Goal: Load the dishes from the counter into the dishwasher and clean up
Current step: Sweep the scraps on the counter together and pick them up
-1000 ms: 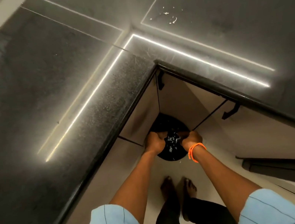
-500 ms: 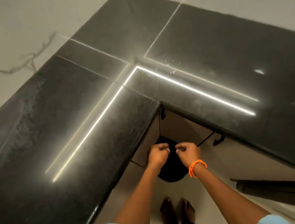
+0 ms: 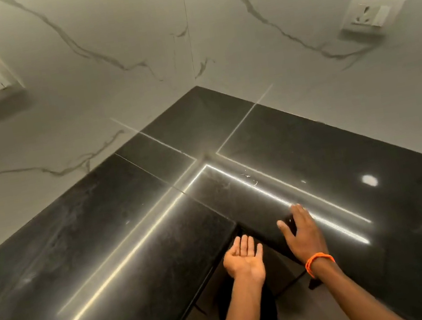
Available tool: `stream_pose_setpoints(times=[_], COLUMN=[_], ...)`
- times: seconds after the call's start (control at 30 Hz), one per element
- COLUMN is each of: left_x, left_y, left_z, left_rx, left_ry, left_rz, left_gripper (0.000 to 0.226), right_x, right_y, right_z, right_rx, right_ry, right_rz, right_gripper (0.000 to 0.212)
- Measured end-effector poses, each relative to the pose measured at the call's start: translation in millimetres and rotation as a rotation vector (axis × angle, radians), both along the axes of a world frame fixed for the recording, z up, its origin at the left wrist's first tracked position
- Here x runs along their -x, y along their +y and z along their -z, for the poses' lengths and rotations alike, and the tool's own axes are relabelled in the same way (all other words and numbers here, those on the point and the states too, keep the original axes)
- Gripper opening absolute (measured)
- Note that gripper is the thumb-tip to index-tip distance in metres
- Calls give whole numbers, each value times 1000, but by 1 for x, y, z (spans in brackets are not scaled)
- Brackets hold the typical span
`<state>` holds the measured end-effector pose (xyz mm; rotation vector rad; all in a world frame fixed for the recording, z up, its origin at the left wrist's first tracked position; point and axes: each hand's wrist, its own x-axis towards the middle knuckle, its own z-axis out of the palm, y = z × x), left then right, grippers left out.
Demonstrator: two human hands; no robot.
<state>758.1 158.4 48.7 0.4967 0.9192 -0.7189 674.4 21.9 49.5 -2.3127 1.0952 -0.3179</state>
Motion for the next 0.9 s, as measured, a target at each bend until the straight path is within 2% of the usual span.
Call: stream_pose_setpoints(times=[0.07,0.17,0.3,0.53,0.67,0.9], left_x=[-2,2,-3,-28,-25,-28], left_y=[-11,-25,-34,-66,-71,-71], left_z=[4,11,25,30,32,37], left_rx=[41,83,107,5,-8,6], left_ry=[44,122,171,145,94,32], left_rz=[-103,-224,-372,-381,-433,-466], left_gripper=[53,59,61,55,43,43], right_x=[-2,-5,-45,-126,-170,-193], right_y=[-15,-31,-58,-128,-140,-108], right_z=[15,23,25,19,18,21], right_rx=[74,253,279,296,327,375], right_ry=[195,330,348,342,328,312], right_rz=[-35,-46,-78,-191,-405,-830], right_gripper=[77,77,80,88,86,84])
